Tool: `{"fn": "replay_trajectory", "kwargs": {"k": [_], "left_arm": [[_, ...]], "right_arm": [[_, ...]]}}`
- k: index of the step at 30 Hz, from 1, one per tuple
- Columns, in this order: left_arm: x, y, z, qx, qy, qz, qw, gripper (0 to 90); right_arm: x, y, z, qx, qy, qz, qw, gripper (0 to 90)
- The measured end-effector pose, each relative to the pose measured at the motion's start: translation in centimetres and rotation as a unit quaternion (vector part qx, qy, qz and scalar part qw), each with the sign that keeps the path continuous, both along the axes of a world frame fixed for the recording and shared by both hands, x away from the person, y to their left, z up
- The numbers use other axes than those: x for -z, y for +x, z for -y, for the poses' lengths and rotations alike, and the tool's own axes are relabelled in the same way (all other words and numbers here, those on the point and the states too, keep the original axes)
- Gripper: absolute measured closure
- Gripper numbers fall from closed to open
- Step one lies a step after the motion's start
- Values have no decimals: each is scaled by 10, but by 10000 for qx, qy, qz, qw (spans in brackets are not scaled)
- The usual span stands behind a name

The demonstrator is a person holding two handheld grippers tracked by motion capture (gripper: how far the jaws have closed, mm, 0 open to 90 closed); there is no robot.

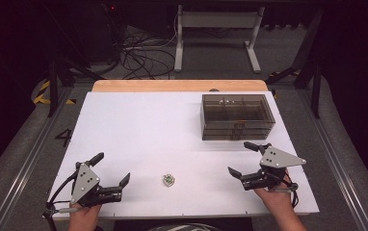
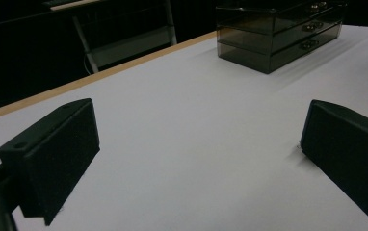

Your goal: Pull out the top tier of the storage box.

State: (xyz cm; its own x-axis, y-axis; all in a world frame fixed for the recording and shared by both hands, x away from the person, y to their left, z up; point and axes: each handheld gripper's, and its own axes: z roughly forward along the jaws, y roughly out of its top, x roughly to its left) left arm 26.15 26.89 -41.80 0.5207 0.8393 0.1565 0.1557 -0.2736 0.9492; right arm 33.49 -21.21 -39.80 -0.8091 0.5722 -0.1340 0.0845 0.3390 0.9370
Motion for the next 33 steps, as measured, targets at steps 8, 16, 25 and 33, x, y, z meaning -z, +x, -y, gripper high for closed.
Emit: {"fn": "replay_trajectory", "kwargs": {"k": [8, 16, 25, 33], "left_arm": [[0, -1, -1, -23, 1, 7, 10000, 8], [0, 0, -1, -26, 34, 20, 10000, 8], [0, 0, 0, -25, 38, -5, 10000, 8], [0, 0, 0, -25, 36, -5, 10000, 8]], "right_arm": [[-5, 7, -6, -41, -58, -7, 10000, 50], [-7, 17, -10, 38, -143, -126, 9998, 50], [-11, 22, -12, -24, -224, -84, 9997, 56], [-17, 23, -13, -16, -502, 41, 9987, 61]]}}
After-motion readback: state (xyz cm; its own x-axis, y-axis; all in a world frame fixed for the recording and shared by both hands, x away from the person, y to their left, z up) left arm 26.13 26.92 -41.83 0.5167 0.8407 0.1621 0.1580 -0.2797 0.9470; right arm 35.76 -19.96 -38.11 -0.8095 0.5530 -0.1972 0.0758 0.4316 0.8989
